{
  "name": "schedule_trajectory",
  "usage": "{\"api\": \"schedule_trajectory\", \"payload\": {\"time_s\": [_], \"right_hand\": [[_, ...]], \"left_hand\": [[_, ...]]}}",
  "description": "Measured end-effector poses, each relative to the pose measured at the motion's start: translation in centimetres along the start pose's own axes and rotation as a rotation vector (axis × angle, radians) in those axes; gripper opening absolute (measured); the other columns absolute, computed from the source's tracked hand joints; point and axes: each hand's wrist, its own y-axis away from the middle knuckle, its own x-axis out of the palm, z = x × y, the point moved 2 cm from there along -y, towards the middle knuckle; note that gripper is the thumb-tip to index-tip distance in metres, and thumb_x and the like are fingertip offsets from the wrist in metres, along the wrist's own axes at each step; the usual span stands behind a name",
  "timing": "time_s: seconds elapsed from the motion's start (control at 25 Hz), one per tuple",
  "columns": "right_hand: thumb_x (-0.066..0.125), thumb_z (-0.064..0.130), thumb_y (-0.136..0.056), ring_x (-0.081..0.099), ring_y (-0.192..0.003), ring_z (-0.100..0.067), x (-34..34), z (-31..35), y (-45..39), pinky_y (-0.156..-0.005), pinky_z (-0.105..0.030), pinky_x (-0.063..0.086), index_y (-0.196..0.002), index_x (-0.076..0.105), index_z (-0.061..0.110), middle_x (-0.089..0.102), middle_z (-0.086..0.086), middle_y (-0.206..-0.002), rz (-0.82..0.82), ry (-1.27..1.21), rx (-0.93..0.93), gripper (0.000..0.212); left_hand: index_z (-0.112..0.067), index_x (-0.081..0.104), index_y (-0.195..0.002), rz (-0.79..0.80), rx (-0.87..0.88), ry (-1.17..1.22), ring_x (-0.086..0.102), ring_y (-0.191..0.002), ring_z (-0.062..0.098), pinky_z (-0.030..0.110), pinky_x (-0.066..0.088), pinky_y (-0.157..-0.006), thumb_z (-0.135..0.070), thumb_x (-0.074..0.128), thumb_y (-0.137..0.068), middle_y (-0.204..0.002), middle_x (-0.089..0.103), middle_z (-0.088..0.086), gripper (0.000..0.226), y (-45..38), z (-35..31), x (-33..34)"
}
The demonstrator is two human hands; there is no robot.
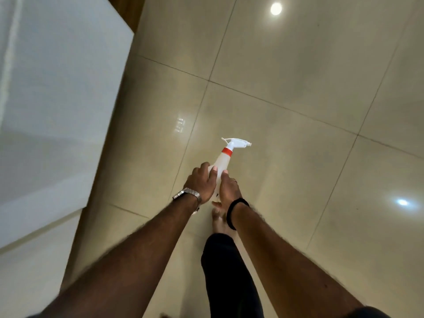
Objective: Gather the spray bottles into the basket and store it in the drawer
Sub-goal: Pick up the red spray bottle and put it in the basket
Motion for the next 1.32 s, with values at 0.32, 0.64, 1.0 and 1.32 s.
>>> {"api": "schedule_trajectory", "payload": {"time_s": [0.32, 0.64, 1.0, 1.32], "right_hand": [[0.035, 0.062, -0.098, 0.065, -0.106, -0.016, -0.4, 3.5, 18.9, -0.095, -0.041, 0.052, -0.131, 0.054, 0.034, 0.068, 0.011, -0.114, 0.020, 0.348, -0.506, 0.047], [0.033, 0.063, -0.098, 0.061, -0.121, -0.013, 11.8, 3.2, 30.8, -0.106, -0.044, 0.049, -0.152, 0.036, 0.024, 0.065, 0.005, -0.133, 0.180, 0.629, -0.907, 0.066], [0.037, 0.068, -0.097, 0.054, -0.112, 0.019, 30.7, -10.5, 40.4, -0.083, 0.000, 0.042, -0.151, 0.031, 0.034, 0.056, 0.015, -0.135, 0.633, 0.977, -1.199, 0.064], [0.047, 0.066, -0.094, 0.041, -0.142, -0.010, 43.6, -26.1, 43.6, -0.113, -0.041, 0.042, -0.157, 0.025, 0.028, 0.040, 0.007, -0.158, 0.970, 1.349, -1.247, 0.077]], "left_hand": [[-0.023, 0.035, -0.151, -0.227, 0.122, 0.297, 0.060, -0.121, 0.027, 0.032, 0.048, -0.093, -0.045, 0.031, -0.106, -0.141, 0.052, 0.012, 0.051, 16.9, -2.1, -8.9], [-0.012, 0.035, -0.153, -0.698, 0.226, 0.533, 0.049, -0.133, 0.020, 0.022, 0.039, -0.106, -0.033, 0.036, -0.107, -0.148, 0.049, 0.009, 0.050, 28.4, 6.3, -18.2], [-0.009, 0.033, -0.154, -1.087, 0.044, 0.676, 0.042, -0.143, 0.015, 0.014, 0.027, -0.119, -0.034, 0.037, -0.105, -0.156, 0.043, 0.007, 0.055, 43.5, 28.5, -21.0], [-0.027, 0.023, -0.156, -1.249, -0.211, 0.825, 0.020, -0.150, -0.007, 0.032, 0.030, -0.124, -0.037, 0.038, -0.103, -0.162, 0.025, -0.014, 0.055, 53.3, 46.9, -15.7]]}}
